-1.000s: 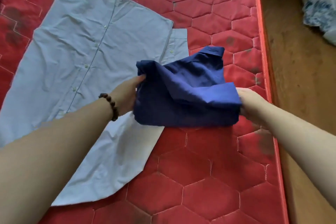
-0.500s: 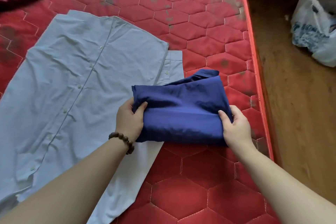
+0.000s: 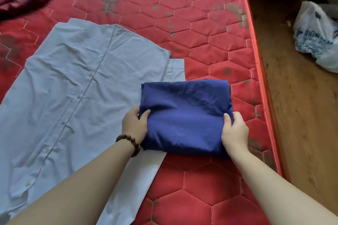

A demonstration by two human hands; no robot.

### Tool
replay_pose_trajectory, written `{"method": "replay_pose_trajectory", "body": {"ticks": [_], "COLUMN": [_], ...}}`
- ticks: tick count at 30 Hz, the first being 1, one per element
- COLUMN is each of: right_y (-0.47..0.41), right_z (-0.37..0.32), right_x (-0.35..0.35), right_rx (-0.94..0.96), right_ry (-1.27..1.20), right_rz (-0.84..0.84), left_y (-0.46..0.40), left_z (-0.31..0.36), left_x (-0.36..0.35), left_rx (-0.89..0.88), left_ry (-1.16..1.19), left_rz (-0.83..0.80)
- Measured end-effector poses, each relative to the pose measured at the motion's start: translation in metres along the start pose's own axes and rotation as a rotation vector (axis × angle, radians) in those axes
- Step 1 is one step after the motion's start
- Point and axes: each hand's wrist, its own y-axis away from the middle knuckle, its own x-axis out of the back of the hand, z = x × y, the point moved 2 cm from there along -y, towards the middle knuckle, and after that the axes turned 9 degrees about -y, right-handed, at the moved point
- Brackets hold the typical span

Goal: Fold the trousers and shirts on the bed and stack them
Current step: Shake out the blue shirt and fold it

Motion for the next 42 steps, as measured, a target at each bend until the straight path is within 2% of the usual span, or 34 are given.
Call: {"method": "replay_pose_trajectory", "body": {"ticks": [5,7,8,10,11,12,13,14,16,19,24,27,30,33,34,35,36,37,38,39,41,42], "right_y": [-0.004,-0.003,-0.001,0.006,0.011,0.014,0.015,0.015,0.008,-0.003,-0.008,-0.012,-0.015,-0.025,-0.031,-0.038,-0.045,-0.053,-0.060,-0.065,-0.074,-0.077], "right_z": [-0.004,-0.010,-0.015,-0.027,-0.032,-0.033,-0.032,-0.029,-0.016,0.001,0.007,0.004,-0.002,-0.016,-0.020,-0.023,-0.025,-0.026,-0.024,-0.020,-0.011,-0.009], "right_x": [-0.002,0.002,0.004,-0.002,-0.010,-0.020,-0.031,-0.040,-0.052,-0.057,-0.061,-0.062,-0.063,-0.047,-0.036,-0.027,-0.019,-0.011,-0.006,-0.005,-0.006,-0.007], "right_rx": [-0.063,-0.039,0.062,0.427,0.608,0.733,0.797,0.803,0.767,0.723,0.543,0.407,0.320,0.385,0.490,0.623,0.741,0.818,0.868,0.894,0.883,0.878], "right_ry": [0.085,0.167,0.235,0.356,0.410,0.469,0.527,0.593,0.719,0.784,0.734,0.742,0.766,0.679,0.638,0.617,0.621,0.674,0.766,0.870,1.045,1.084], "right_rz": [-0.009,0.056,0.115,0.137,0.073,-0.033,-0.153,-0.270,-0.424,-0.459,-0.253,-0.189,-0.214,-0.206,-0.181,-0.164,-0.184,-0.276,-0.412,-0.555,-0.742,-0.769], "left_y": [0.000,0.008,0.012,0.023,0.030,0.035,0.039,0.043,0.040,0.034,0.033,0.031,0.031,0.031,0.036,0.042,0.053,0.068,0.086,0.100,0.117,0.122], "left_z": [0.005,0.009,0.015,0.032,0.040,0.043,0.043,0.040,0.024,0.007,0.001,0.003,0.006,0.019,0.027,0.034,0.042,0.048,0.051,0.053,0.054,0.055], "left_x": [-0.007,0.000,0.003,-0.004,-0.014,-0.027,-0.042,-0.054,-0.070,-0.076,-0.078,-0.078,-0.076,-0.067,-0.065,-0.063,-0.066,-0.075,-0.087,-0.100,-0.128,-0.137], "left_rx": [0.095,0.134,0.054,-0.328,-0.535,-0.696,-0.780,-0.793,-0.749,-0.669,-0.505,-0.490,-0.458,-0.371,-0.373,-0.451,-0.616,-0.810,-0.968,-1.052,-1.010,-0.949], "left_ry": [-0.269,-0.428,-0.501,-0.581,-0.599,-0.638,-0.711,-0.817,-0.978,-1.013,-0.967,-0.987,-1.039,-0.966,-0.918,-0.857,-0.792,-0.739,-0.728,-0.780,-0.958,-1.044], "left_rz": [0.011,0.152,0.253,0.380,0.358,0.268,0.132,-0.012,-0.160,-0.137,-0.024,-0.057,-0.152,-0.179,-0.139,-0.066,-0.019,-0.036,-0.100,-0.206,-0.353,-0.358]}}
